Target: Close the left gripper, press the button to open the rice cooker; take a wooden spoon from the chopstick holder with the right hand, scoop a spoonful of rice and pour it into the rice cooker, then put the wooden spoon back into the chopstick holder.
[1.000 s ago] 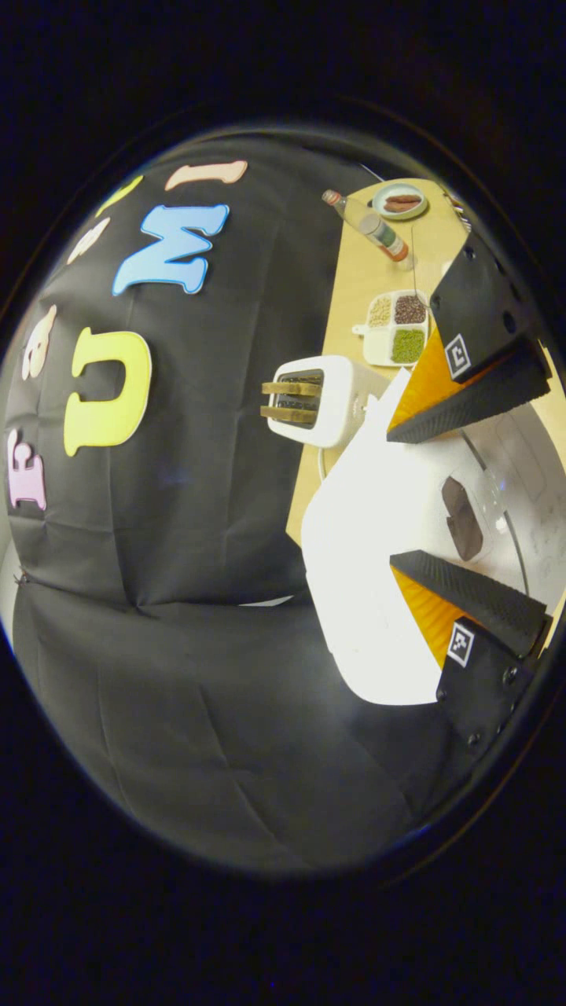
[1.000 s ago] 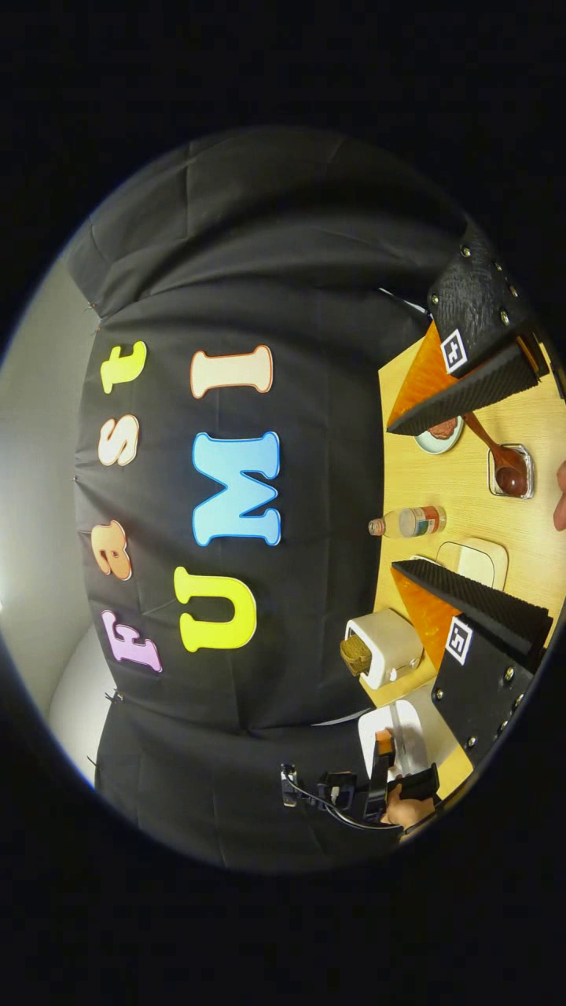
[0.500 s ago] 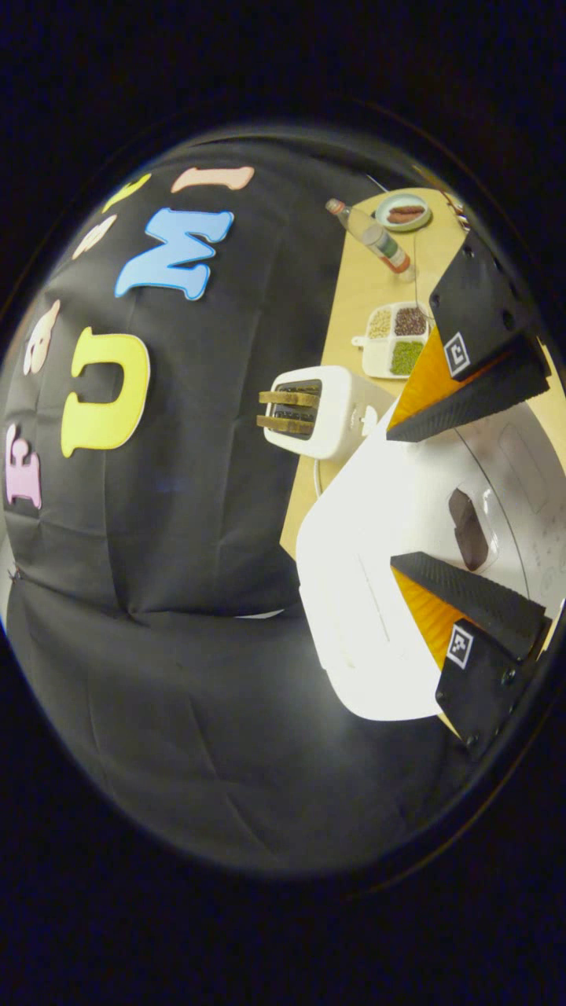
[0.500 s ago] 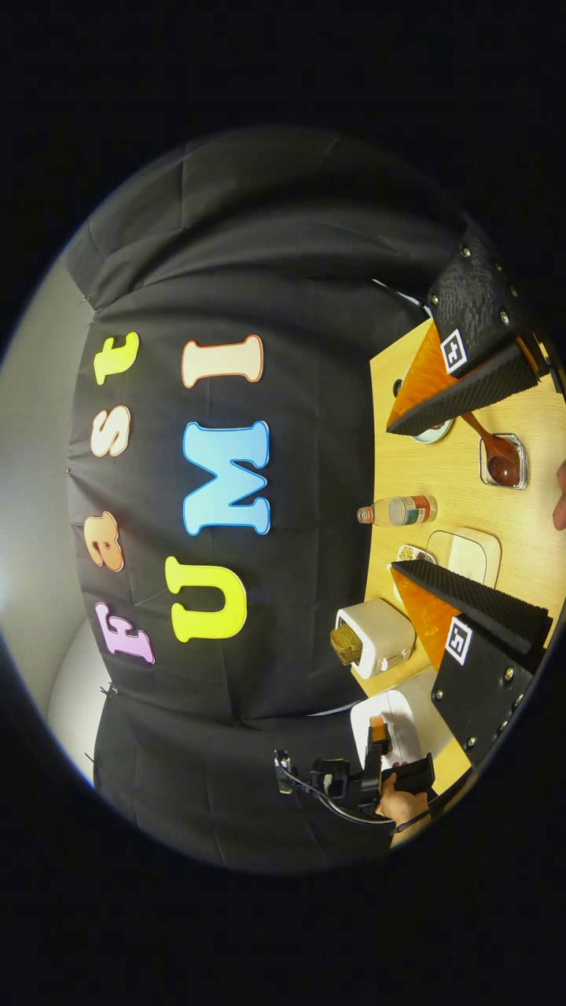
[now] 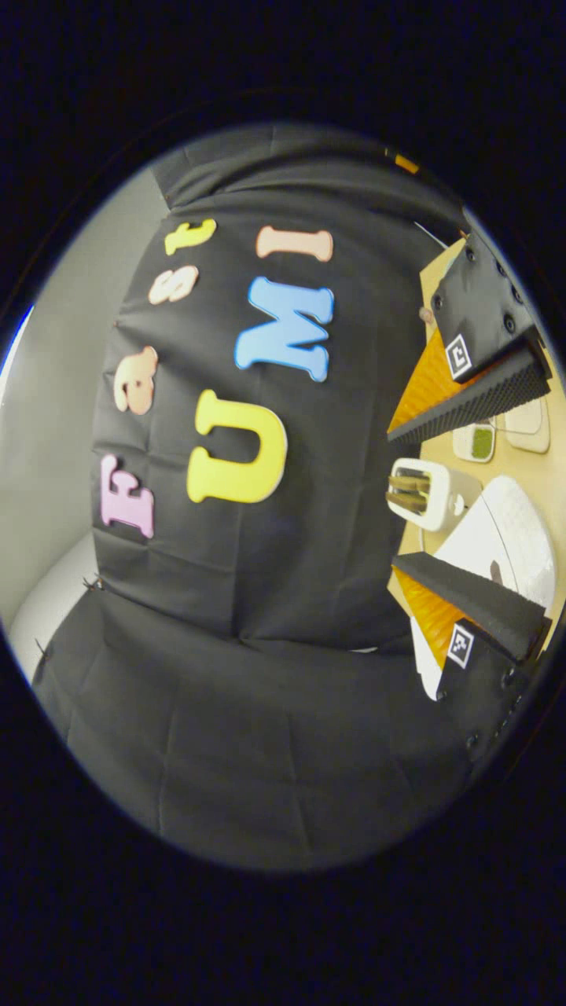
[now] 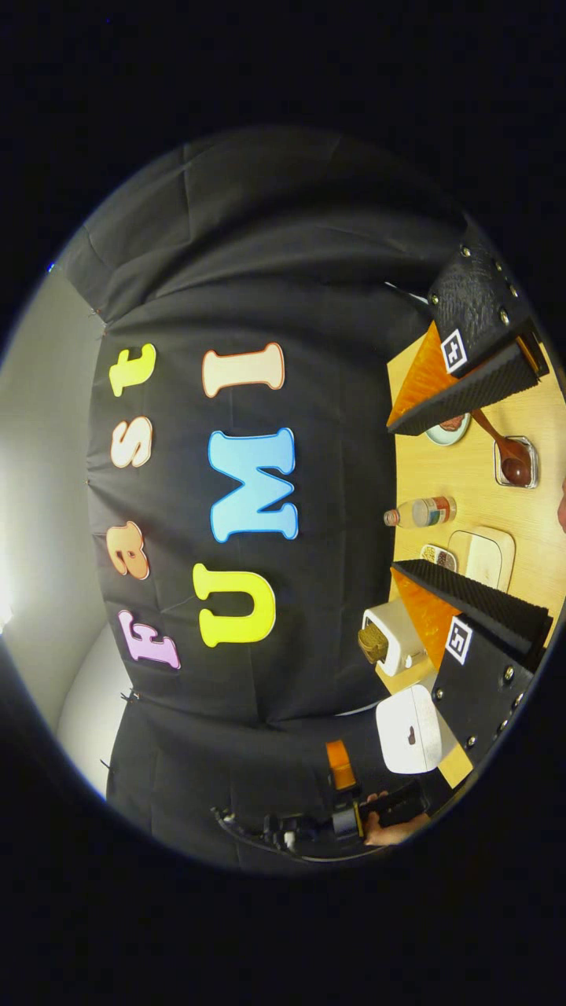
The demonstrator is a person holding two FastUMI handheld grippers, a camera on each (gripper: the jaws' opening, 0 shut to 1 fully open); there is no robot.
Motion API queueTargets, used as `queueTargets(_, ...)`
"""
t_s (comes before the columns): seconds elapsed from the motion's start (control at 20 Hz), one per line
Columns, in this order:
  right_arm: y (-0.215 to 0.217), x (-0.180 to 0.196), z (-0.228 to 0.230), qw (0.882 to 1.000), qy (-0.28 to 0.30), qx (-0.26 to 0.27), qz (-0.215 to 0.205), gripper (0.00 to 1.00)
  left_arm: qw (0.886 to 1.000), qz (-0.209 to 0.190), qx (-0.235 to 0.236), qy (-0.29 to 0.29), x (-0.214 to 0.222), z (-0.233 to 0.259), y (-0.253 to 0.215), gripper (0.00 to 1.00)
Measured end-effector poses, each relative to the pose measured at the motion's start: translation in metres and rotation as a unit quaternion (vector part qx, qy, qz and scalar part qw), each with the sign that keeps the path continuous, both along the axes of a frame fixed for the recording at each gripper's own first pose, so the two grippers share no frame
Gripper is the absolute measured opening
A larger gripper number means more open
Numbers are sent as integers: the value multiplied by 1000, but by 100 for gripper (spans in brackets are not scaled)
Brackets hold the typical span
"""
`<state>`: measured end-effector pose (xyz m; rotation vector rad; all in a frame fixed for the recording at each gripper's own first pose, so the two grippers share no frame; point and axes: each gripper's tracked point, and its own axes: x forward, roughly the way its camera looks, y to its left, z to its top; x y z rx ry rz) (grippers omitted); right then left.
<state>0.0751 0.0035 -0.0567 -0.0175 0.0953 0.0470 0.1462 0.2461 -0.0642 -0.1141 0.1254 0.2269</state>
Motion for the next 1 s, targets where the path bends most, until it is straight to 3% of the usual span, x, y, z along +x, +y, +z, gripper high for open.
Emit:
queueTargets(0.1,-3,-1,18,1000,-15,2,-10,96,999,-16,21,-31,-27,34,-34,96)
queueTargets(0.35,2,-5,70,998,-56,8,-14,96,994,-82,-3,-72,-58,86,-109,97)
queueTargets(0.5,8,-7,95,998,-65,21,-14,96,990,-95,6,-102,-66,123,-127,96)
queueTargets(0.6,14,-8,103,997,-75,25,-6,96,989,-100,27,-103,-66,122,-132,97)
queueTargets(1.0,28,-20,96,998,-68,17,-8,96,990,-116,-5,-80,-64,94,-132,96)
